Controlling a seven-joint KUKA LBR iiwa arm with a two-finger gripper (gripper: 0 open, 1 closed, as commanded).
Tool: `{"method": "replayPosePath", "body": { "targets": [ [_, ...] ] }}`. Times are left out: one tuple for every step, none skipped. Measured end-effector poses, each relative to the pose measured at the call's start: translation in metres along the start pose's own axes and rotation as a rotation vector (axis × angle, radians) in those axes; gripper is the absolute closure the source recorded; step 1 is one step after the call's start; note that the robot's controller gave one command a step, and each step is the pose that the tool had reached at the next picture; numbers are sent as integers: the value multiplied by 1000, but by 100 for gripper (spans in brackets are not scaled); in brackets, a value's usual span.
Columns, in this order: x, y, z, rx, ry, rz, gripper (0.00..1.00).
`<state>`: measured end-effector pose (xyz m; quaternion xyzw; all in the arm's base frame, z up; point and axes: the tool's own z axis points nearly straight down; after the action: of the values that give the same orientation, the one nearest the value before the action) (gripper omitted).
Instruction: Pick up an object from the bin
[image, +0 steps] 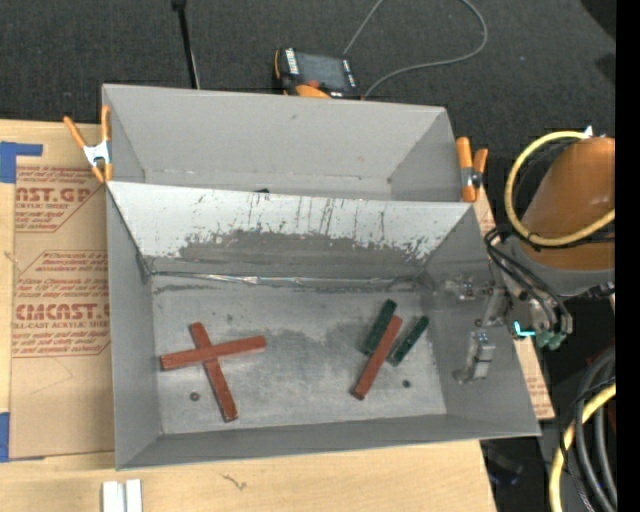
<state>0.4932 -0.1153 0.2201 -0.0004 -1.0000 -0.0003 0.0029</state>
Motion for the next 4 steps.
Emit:
{"method": "replayPosePath", "body": {
  "targets": [
    [-68, 18, 148, 0, -5, -88, 0],
    [-68, 17, 143, 2, -7, -87, 100],
    [-68, 17, 144, 1, -7, -88, 0],
    [-82, 54, 149, 2, -11, -541, 0]
  ]
}}
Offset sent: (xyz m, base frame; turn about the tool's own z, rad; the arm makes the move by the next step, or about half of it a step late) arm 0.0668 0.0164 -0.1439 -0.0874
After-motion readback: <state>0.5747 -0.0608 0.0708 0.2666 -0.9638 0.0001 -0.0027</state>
